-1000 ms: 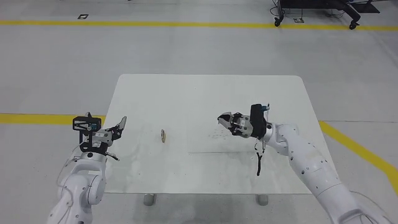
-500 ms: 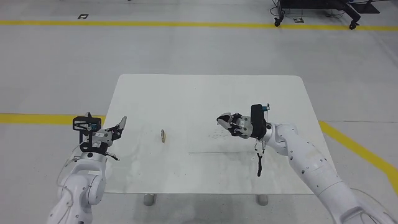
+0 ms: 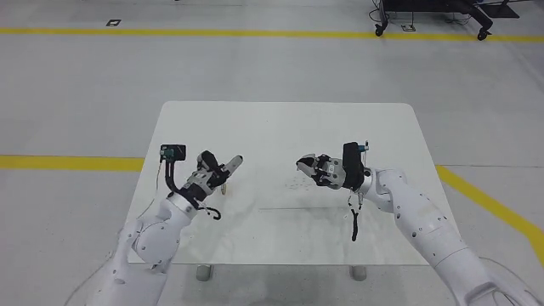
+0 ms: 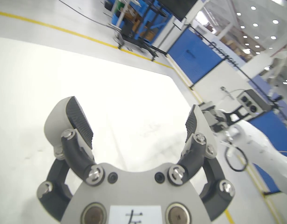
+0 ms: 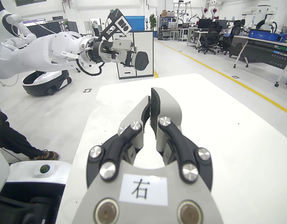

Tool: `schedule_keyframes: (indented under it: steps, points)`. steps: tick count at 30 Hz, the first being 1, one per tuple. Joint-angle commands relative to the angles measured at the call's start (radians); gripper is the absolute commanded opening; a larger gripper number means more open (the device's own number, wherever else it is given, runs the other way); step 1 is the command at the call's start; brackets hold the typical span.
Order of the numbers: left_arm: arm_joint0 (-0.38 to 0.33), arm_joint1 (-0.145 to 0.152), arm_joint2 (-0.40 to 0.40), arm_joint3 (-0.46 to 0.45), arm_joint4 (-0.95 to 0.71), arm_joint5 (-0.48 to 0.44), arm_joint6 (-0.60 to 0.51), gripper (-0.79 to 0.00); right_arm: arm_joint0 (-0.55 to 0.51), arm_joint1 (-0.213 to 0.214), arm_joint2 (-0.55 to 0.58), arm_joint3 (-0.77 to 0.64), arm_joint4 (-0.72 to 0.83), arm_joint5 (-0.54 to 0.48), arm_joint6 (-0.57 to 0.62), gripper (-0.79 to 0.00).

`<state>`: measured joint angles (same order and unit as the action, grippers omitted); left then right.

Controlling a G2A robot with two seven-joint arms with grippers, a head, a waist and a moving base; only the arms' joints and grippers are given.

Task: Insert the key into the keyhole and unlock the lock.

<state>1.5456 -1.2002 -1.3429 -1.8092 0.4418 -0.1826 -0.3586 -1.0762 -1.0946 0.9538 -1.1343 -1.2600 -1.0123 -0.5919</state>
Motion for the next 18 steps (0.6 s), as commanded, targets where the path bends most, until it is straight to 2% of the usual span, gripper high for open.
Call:
schedule_keyframes:
  steps: [1, 3, 14, 16, 18]
  points:
    - [-0.050, -0.014, 0.024, 0.051, -0.363, 0.086, -0.087, 0.000, 0.000, 0.000, 0.000, 0.000, 0.000, 0.000, 0.000, -0.785]
    - [-0.101, -0.017, 0.020, 0.095, -0.488, 0.158, -0.168, 0.000, 0.000, 0.000, 0.000, 0.000, 0.000, 0.000, 0.000, -0.785]
    - [-0.099, -0.017, 0.024, 0.093, -0.480, 0.153, -0.164, 0.000, 0.000, 0.000, 0.000, 0.000, 0.000, 0.000, 0.000, -0.785]
    - [-0.095, -0.017, 0.043, 0.095, -0.479, 0.091, -0.192, 0.000, -0.012, -0.003, -0.007, -0.006, 0.033, 0.000, 0.012, -0.785]
    - [-0.093, -0.019, 0.061, 0.132, -0.578, -0.015, -0.264, 0.000, -0.020, -0.007, -0.002, -0.019, 0.115, 0.000, -0.001, -0.785]
